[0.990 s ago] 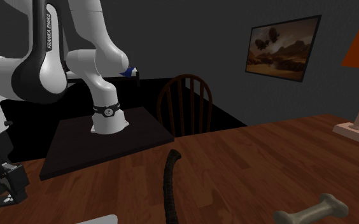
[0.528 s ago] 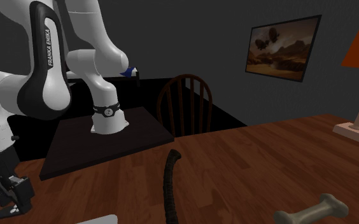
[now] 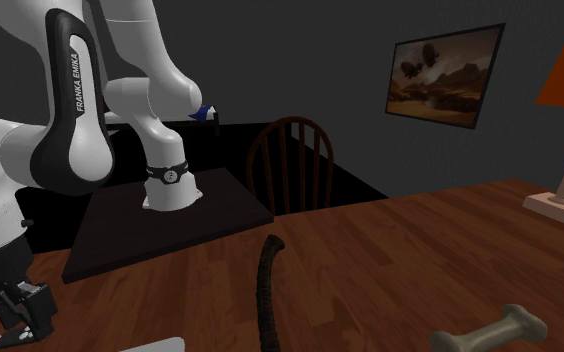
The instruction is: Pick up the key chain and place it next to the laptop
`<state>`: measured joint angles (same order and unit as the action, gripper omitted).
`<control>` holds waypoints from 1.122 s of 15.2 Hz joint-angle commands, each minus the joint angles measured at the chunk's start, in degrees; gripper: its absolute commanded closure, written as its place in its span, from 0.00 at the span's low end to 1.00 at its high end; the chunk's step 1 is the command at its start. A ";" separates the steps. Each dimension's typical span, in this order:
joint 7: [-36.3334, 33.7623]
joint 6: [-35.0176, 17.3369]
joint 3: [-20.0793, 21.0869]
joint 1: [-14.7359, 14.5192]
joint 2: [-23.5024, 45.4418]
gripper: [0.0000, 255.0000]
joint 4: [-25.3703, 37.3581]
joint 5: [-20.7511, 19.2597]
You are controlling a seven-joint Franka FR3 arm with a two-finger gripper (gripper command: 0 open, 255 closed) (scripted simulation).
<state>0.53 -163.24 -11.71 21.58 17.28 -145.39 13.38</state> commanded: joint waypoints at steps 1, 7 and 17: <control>0.00 -0.01 0.01 0.00 0.01 0.00 0.00 0.01; -1.19 1.77 -1.35 -1.00 -2.30 0.00 -0.50 -1.58; -4.79 6.99 -4.26 -2.91 -8.67 0.00 -1.39 -6.48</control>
<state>-4.23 -156.26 -15.96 18.68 8.64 -146.77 6.92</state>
